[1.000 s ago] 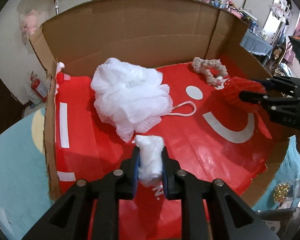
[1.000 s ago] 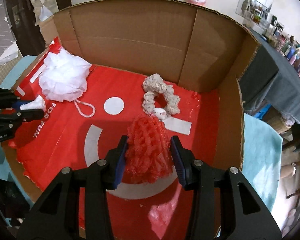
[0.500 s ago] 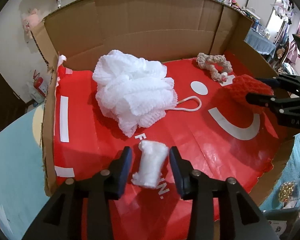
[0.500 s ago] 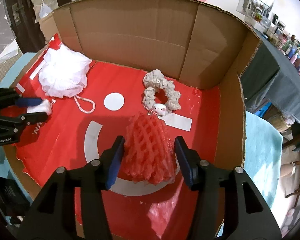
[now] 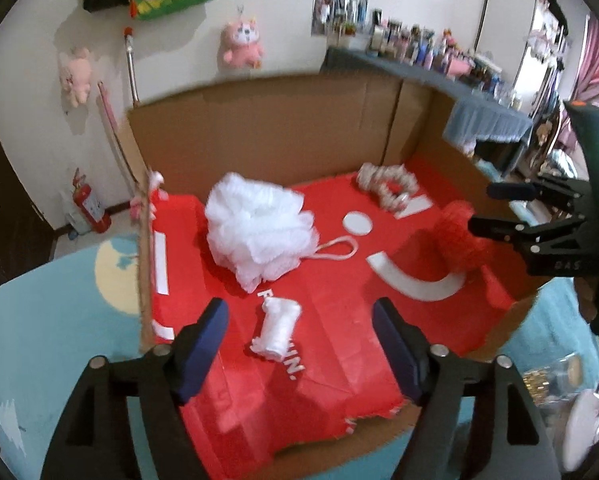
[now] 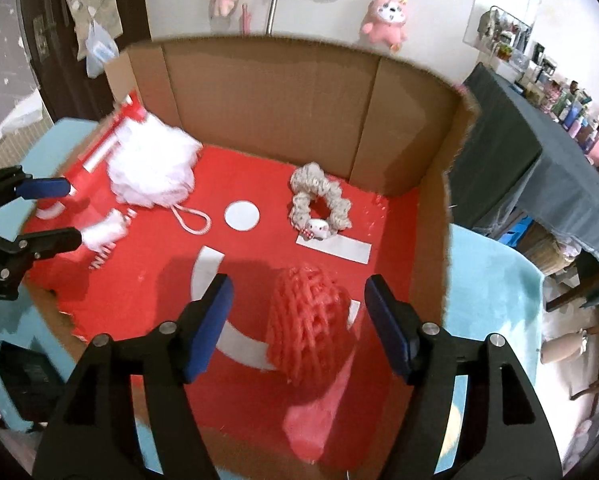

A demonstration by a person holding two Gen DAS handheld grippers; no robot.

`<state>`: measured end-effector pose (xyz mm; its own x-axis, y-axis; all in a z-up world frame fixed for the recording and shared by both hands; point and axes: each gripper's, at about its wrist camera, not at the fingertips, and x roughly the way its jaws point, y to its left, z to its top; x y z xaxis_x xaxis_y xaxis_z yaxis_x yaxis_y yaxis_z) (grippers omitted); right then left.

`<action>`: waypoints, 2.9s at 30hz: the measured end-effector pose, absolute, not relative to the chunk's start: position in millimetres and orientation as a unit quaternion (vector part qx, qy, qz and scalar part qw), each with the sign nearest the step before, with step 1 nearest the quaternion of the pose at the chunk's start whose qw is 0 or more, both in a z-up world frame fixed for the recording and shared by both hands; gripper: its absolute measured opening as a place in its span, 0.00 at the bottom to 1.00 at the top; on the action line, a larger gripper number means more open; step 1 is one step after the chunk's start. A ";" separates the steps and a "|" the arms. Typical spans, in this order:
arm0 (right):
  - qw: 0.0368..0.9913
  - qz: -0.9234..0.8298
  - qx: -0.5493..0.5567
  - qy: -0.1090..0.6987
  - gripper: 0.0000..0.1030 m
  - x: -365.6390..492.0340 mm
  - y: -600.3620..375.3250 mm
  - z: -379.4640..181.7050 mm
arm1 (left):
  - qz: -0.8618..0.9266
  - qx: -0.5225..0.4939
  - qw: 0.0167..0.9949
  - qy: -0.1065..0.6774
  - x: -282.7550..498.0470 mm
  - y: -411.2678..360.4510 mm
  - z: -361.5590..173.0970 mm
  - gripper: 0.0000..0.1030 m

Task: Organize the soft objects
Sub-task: 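Open both grippers to release the sock and scrubber in the box, then move both grippers back toward the remaining items on the table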

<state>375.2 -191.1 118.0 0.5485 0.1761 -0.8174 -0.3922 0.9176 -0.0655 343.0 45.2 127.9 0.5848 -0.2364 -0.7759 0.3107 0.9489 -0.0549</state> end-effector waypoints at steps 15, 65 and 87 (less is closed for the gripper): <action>0.932 0.165 -0.096 0.308 0.84 230.7 -211.3 220.6 | -0.144 0.041 0.956 0.252 196.8 25.3 215.0 1.00; 0.975 0.124 -0.045 0.180 0.95 -18.8 -229.7 136.6 | -0.048 0.027 0.985 0.165 -20.4 9.3 158.9 1.00; 0.956 0.111 -0.069 0.261 0.95 26.9 -209.3 66.4 | -0.075 -0.027 0.948 0.309 56.7 26.0 65.8 1.00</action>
<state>26.9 -209.3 66.4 0.8393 0.1771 -0.5141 -0.2491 0.9656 -0.0740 56.7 26.0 65.8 0.7981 -0.1596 -0.5811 0.1264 0.9872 -0.0976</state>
